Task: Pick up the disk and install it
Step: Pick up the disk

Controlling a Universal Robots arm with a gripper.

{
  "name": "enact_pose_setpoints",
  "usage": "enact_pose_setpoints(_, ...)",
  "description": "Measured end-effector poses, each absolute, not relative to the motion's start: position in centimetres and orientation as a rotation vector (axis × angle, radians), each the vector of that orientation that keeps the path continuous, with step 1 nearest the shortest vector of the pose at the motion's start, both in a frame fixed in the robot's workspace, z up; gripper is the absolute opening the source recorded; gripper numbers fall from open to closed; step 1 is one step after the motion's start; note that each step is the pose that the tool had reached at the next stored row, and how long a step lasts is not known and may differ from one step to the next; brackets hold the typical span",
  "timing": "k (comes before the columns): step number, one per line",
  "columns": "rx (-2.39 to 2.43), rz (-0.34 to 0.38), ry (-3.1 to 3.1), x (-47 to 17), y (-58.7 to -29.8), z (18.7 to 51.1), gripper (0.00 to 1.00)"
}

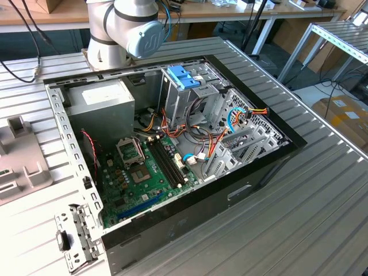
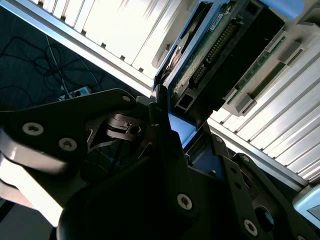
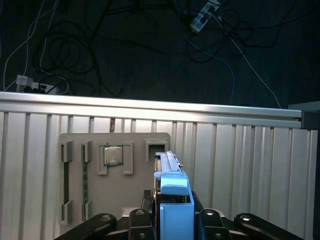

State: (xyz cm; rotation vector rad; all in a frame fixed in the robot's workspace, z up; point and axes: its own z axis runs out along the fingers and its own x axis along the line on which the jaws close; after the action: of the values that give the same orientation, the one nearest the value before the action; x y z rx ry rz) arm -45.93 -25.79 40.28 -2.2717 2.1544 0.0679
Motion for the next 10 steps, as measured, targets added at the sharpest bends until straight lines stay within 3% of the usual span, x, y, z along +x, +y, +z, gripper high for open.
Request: enact_pose_setpoints(10,-2.272,0.068,2.154,-45.93,-25.79,40.81,0.37)
